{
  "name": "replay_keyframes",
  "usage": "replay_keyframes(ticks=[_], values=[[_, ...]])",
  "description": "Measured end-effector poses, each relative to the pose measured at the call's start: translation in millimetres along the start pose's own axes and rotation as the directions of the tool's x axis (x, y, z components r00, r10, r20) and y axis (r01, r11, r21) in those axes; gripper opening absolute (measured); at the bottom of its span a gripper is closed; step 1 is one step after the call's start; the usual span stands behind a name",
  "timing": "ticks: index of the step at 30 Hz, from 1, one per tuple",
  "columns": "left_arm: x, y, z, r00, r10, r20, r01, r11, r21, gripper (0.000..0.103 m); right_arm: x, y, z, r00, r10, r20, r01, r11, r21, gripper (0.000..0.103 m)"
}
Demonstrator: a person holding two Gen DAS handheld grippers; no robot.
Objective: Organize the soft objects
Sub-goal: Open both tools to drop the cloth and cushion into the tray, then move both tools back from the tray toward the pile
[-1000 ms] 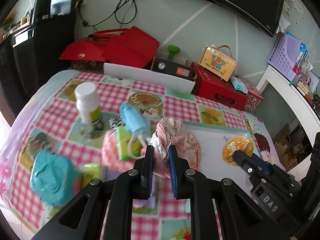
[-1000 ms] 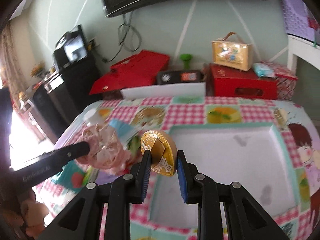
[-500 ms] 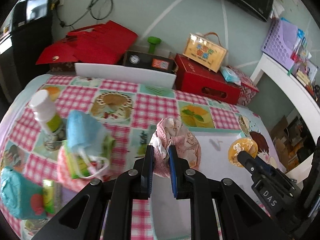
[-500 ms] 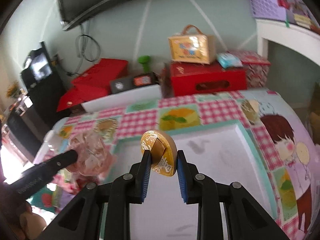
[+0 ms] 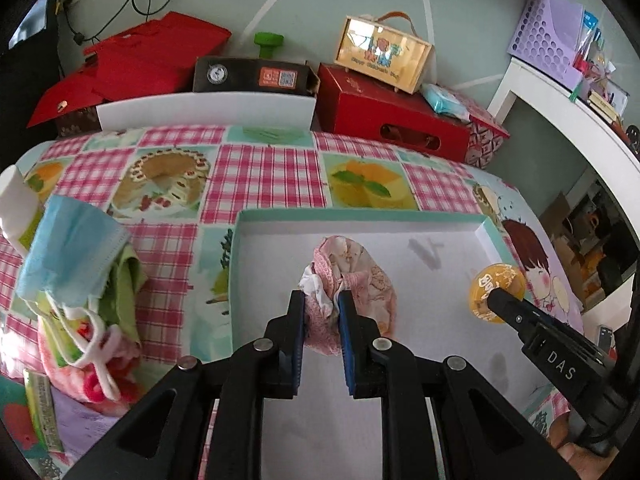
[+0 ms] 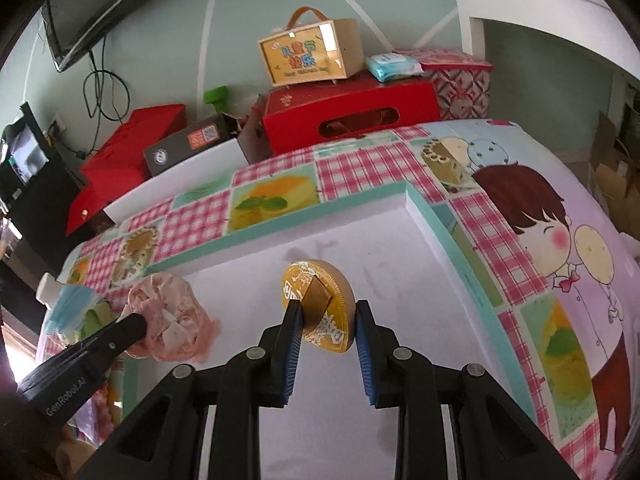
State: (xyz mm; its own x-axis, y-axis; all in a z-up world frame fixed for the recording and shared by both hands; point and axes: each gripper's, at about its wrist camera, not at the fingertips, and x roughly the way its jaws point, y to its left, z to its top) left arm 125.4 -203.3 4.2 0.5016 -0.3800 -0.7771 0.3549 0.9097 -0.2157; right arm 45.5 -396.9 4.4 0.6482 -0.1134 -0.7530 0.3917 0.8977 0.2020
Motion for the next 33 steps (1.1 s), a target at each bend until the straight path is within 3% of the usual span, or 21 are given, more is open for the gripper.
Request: replay_keyframes(ticks=[6,8,10,14,16,18,20,21,29,33], values=[[-5,1,0,1.0,0.025,0.004,-0.025,1.0,0.013,0.045,1,-3,-1,0.999,-0.031,-0.019,0.031,1.0,0.002,0.032],[-8,1,0,0.999,0.035,0.006,-0.036,0.999,0.015,0.054,0,-2,0,0.999,-0.048,-0.025,0.048,0.999,-0.006,0.047],[-13,1,1,0.999,0.052,0.015,-0.052,0.998,0.018,0.067,-4,0,0,0.998,-0.065,-0.018,0.064,0.998,-0.013,0.068],[-21,2,3,0.997,0.072,0.03,-0.073,0.997,0.02,0.072,-12,3,2,0.998,-0.064,-0.007,0.064,0.998,-0.022,0.07],[-24,4,3,0.996,0.088,0.036,-0.088,0.996,0.019,0.087,-13,4,3,0.997,-0.072,-0.013,0.072,0.997,-0.032,0.078],[-26,7,3,0.994,0.103,0.045,-0.103,0.995,0.009,0.092,-13,6,3,0.996,-0.091,-0.018,0.09,0.995,-0.049,0.082],[-27,12,2,0.991,0.128,0.05,-0.127,0.992,-0.006,0.097,-14,7,2,0.996,-0.092,-0.012,0.091,0.994,-0.056,0.091],[-28,14,2,0.99,0.133,0.055,-0.133,0.991,-0.008,0.101,-15,7,3,0.996,-0.088,-0.005,0.087,0.995,-0.057,0.103],[-38,31,2,0.986,0.149,0.077,-0.144,0.987,-0.07,0.102,-21,10,5,0.997,-0.075,0.032,0.077,0.996,-0.05,0.103],[-41,38,2,0.981,0.171,0.088,-0.163,0.982,-0.094,0.102,-20,11,4,1.0,-0.013,0.01,0.013,1.0,-0.025,0.103]])
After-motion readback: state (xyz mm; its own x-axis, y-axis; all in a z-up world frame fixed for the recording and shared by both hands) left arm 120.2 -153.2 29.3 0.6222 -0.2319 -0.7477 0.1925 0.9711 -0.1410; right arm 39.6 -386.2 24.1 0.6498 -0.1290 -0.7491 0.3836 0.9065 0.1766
